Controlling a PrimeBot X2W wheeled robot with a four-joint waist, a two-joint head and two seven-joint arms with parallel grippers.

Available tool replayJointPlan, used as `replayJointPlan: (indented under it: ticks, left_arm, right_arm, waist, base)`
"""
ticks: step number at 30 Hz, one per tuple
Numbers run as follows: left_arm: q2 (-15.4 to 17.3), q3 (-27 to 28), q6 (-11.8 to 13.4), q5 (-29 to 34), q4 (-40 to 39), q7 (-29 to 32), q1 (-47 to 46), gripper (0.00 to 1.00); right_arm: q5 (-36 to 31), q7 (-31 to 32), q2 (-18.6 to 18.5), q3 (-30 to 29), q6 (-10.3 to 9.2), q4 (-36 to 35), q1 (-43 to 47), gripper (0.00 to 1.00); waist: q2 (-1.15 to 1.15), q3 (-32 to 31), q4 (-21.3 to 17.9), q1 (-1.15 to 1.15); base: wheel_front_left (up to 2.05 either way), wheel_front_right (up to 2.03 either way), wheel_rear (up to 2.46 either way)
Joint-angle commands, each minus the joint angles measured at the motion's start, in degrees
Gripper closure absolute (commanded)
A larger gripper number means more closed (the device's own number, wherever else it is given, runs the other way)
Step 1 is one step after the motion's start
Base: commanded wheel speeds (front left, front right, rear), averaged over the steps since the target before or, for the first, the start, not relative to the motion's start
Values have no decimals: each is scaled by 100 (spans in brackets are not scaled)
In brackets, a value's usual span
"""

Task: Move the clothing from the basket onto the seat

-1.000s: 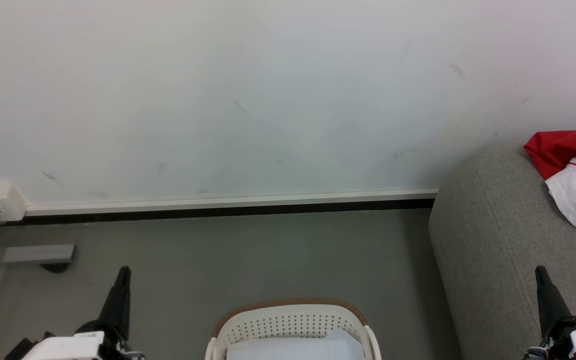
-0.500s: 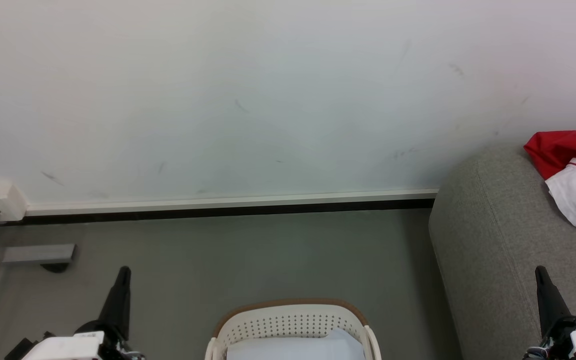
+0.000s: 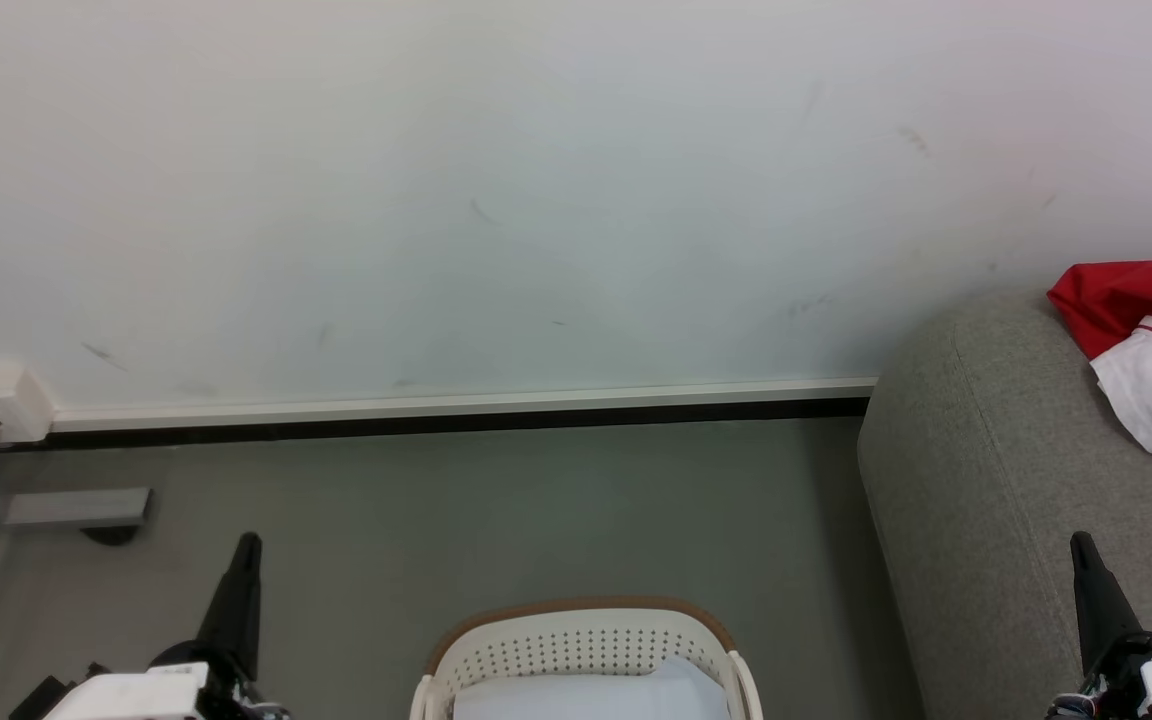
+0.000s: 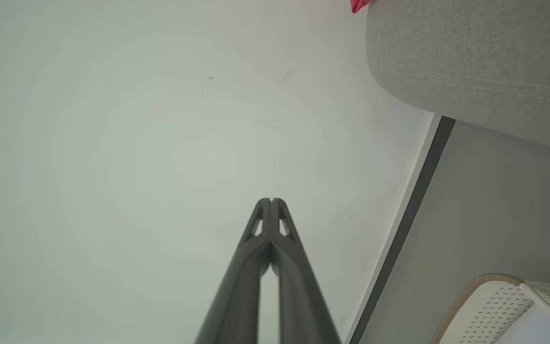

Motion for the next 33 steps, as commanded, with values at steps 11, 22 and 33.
replayJointPlan:
  ticks: [11,22,33]
  left_arm:
    - [38,16,-36,-79,-15,22,-43,100]
    - [38,15,-36,-79,-15,22,-43,100]
    - [38,15,-36,-79,-15,22,-43,100]
  right_arm:
    - [10,16,-36,-21,-12,-17,-74,100]
    - [11,16,-36,-21,-13,-17,-73,100]
    - [11,15,-36,-21,-13,-17,-73,100]
  waist:
    - [0,0,0,0]
    - [0,0,0,0]
    - [0,0,0,0]
  base:
    - [0,0,0]
    - [0,0,0]
    - [0,0,0]
